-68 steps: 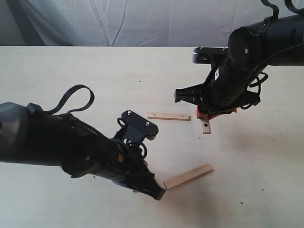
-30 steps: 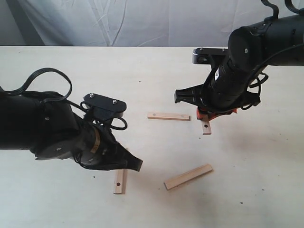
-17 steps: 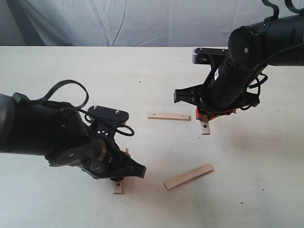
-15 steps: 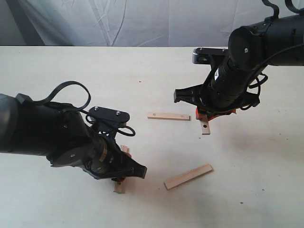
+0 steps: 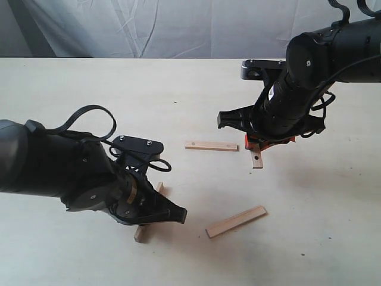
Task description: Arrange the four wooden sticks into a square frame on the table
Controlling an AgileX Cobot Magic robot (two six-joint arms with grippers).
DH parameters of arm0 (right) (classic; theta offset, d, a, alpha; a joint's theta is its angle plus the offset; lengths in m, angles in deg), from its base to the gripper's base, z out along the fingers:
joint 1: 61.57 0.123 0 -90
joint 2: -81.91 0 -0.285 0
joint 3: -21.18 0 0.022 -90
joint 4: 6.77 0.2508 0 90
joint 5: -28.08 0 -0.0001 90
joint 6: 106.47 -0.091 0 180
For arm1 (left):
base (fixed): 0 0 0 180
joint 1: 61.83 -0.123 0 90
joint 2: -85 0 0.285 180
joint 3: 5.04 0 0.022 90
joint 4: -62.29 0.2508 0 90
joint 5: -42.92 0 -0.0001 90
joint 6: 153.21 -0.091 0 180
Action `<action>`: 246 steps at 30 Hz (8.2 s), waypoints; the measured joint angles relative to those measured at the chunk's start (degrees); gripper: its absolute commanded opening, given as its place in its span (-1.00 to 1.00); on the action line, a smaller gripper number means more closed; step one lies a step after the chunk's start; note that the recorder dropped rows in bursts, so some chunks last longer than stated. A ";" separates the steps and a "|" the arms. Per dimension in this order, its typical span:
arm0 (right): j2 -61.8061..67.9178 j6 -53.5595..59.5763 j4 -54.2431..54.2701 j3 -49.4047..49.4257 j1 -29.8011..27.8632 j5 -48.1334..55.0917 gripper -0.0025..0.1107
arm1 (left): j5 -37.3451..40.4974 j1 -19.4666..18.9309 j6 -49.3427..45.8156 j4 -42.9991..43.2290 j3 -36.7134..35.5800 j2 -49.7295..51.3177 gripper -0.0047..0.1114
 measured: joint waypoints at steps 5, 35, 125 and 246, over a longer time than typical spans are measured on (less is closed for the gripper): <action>0.00 0.00 0.00 0.00 0.00 0.00 -0.96 | 0.00 0.00 0.00 0.00 -0.07 0.00 -0.92; 0.00 0.10 0.38 0.11 1.03 1.52 -0.96 | -0.05 0.00 -0.03 6.93 -0.07 0.48 -0.92; 6.28 2.00 -7.25 -5.70 -5.03 0.07 -0.96 | -15.92 -6.42 -0.02 -10.17 15.77 14.13 -0.92; 16.69 8.05 17.91 -6.18 1.63 -5.96 -0.97 | -9.40 -6.42 -0.01 -4.26 16.26 11.94 -0.92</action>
